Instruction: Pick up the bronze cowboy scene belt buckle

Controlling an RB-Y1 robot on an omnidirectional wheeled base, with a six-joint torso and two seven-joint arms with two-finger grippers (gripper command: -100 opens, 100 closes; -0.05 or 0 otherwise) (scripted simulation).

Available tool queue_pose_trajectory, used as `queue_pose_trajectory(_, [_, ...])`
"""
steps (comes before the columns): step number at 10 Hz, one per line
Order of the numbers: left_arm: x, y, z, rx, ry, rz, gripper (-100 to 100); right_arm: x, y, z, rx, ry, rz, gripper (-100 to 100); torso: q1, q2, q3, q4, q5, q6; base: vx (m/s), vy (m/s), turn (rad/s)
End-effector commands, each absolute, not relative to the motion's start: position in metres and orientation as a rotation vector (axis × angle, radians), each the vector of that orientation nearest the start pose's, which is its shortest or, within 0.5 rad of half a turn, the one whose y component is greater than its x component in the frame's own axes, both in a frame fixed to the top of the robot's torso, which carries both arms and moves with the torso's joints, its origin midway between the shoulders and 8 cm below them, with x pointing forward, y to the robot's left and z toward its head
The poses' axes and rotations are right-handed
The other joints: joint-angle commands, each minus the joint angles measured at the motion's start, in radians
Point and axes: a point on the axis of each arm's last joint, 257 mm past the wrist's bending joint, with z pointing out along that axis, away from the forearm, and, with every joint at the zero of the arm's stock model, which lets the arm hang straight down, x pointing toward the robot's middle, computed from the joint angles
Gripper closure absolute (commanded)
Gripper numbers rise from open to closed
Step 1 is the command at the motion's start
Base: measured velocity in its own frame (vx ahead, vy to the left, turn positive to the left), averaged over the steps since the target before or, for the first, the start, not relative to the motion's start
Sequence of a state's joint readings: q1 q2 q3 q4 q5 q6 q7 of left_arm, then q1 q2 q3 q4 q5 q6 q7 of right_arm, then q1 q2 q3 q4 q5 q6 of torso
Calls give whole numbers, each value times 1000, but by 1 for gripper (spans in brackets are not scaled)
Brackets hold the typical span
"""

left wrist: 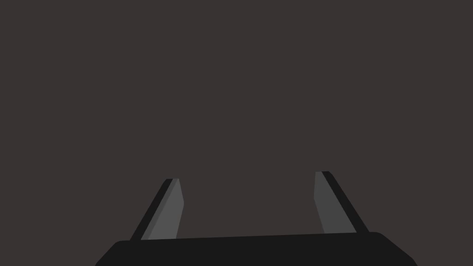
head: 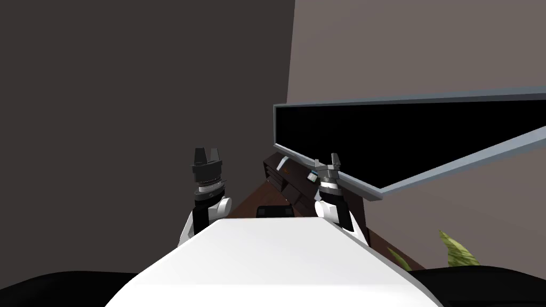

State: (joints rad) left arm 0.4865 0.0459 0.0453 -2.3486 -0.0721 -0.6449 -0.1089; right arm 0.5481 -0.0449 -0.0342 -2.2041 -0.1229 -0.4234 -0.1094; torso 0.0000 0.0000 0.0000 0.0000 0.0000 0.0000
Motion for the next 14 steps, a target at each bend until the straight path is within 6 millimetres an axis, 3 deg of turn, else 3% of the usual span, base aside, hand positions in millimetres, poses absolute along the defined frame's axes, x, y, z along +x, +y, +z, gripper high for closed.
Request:
queue_pose_trajectory(1, [302, 264, 81, -353, 553, -1165, 0, 367, -309, -46, 882, 726, 1352, -100, 0, 0, 0, 0, 0, 0, -24, -19, 206])
queue_pose_trajectory(5, [302, 264, 81, -353, 553, -1165, 0, 386, -302, -63, 833, 866, 1293, -100, -4, 2, 1, 0, -1, 0, -35, -54, 191])
queue_pose_trajectory(8, [302, 264, 81, -353, 553, -1165, 0, 401, -298, -86, 791, 1007, 1217, -100, -4, 1, 1, 0, -1, -1, -27, -48, 261])
queue_pose_trajectory(14, [302, 264, 81, -353, 553, -1165, 0, 422, -305, -164, 697, 1346, 984, -100, -4, -1, -1, 0, -1, 0, -13, -55, 328])
